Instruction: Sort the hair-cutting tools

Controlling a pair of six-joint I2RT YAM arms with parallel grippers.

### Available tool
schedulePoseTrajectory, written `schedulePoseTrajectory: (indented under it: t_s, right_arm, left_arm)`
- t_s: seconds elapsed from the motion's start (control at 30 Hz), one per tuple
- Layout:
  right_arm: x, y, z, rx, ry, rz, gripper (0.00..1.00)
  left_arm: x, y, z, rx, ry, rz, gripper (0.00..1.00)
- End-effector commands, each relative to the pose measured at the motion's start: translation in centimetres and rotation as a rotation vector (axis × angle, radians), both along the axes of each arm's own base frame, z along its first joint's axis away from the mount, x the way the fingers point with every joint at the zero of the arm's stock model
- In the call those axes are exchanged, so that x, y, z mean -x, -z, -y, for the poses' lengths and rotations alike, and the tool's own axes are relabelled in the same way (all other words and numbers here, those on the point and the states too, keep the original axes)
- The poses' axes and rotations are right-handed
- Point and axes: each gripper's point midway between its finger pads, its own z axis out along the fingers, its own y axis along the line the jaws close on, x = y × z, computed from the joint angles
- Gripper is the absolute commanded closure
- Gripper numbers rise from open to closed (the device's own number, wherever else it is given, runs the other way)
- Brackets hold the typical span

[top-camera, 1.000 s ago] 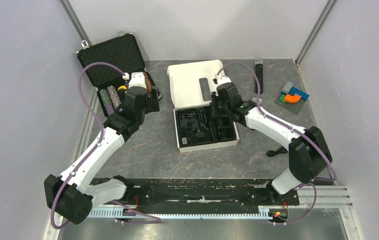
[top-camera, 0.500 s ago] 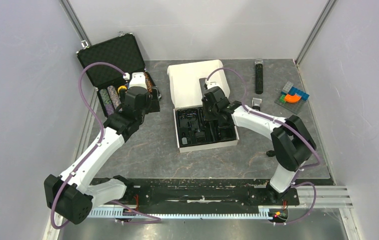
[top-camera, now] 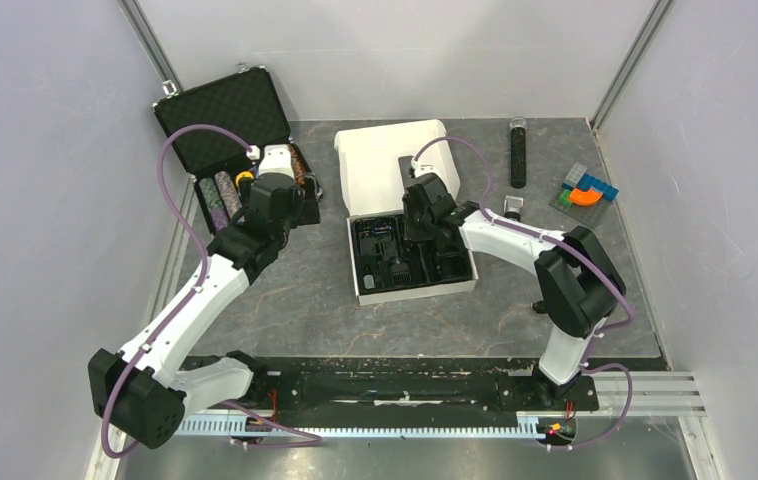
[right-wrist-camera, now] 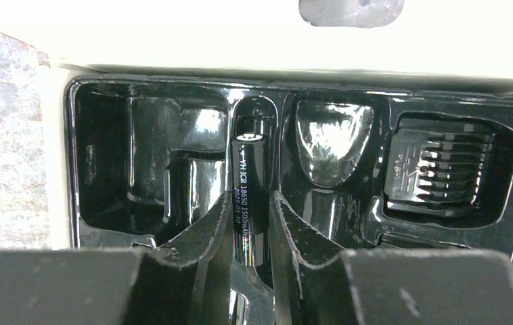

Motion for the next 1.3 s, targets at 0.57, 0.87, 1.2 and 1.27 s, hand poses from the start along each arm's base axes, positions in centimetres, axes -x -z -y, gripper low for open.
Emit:
schedulePoseTrajectory:
  t_s: [0.57, 0.87, 1.2, 1.27]
  right_arm:
    - [-1.5, -3.6, -0.8, -0.050, 0.013, 0.100, 0.76]
    - [-0.4, -2.8, -1.0, -0.038, -0.029, 0.066, 0.85]
    - [-0.5, -0.4, -0.9, 0.006, -0.034, 0.028, 0.90]
    - [-0.4, 0.2, -0.9, 0.016, -0.040, 0.014, 0.91]
  left_arm:
    - [-0.3, -1.0, 0.5, 0.014, 0.017, 0.025, 0.00]
    - [-0.4, -0.9, 0.6, 0.018, 0.021, 0.023, 0.00]
    - [-0.4, -0.9, 0.7, 0.020, 0.024, 0.021, 0.00]
    - [-0.4, -0.9, 0.7, 0.021, 0.024, 0.022, 0.00]
